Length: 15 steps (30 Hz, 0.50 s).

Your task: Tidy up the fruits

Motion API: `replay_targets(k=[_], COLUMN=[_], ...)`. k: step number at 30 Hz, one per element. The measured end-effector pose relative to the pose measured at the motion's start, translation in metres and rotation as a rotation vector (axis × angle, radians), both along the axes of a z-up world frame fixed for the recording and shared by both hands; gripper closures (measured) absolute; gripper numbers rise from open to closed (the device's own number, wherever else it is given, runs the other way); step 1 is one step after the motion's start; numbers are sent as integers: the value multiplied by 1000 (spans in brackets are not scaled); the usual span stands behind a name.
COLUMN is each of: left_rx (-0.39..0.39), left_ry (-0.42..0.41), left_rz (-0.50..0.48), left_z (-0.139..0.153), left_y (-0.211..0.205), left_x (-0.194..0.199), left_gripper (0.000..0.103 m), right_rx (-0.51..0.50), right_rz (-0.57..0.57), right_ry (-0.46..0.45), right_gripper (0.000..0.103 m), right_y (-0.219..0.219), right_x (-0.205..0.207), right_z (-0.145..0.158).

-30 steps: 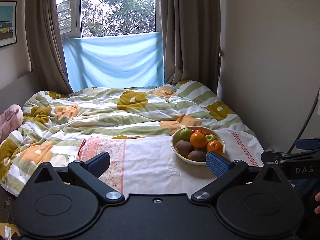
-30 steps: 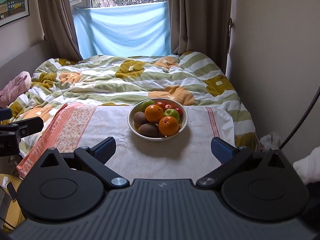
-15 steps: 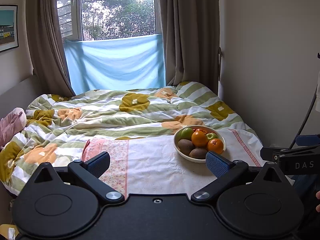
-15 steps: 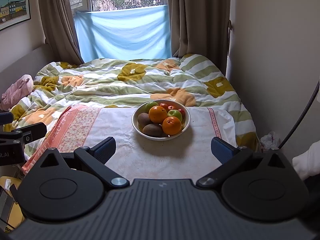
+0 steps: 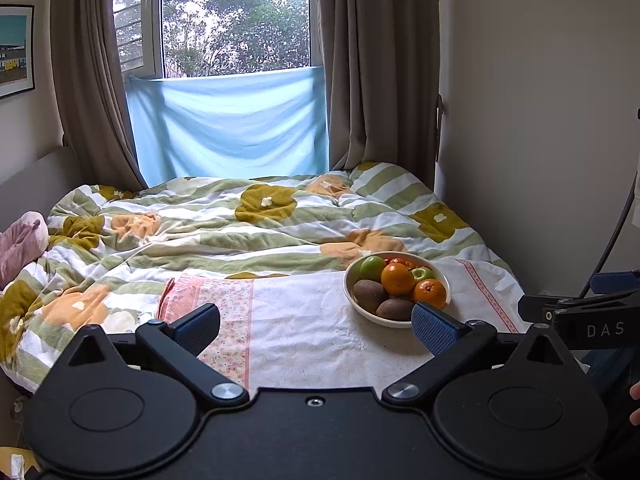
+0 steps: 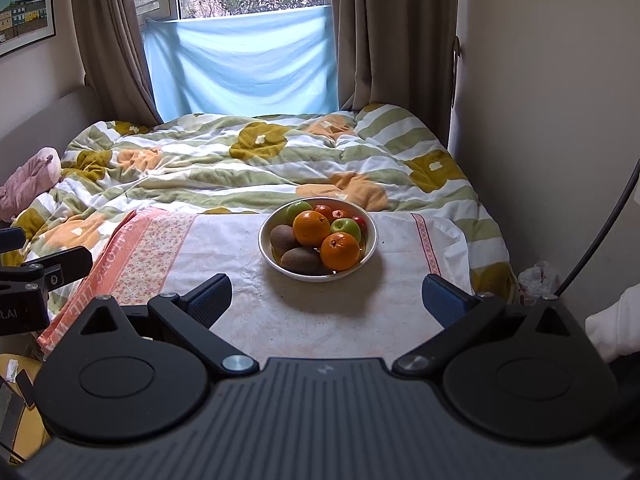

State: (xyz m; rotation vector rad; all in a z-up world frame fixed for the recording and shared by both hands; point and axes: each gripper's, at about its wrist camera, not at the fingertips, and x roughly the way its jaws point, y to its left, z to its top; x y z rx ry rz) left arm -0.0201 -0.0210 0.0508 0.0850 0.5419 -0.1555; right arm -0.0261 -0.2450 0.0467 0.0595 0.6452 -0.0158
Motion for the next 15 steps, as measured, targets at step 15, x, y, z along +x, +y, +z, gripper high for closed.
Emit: replay_targets(k=[15], left_rx=[-9], left_ry=[-2], left_rz=[13], left_z=[0], left_y=[5], left_x=[10], left_gripper=[0], right_rx=[8], right_rz=[-1], right_ry=[13], right_gripper=[0], right_y=[5], right_x=[9], right_z=[-1])
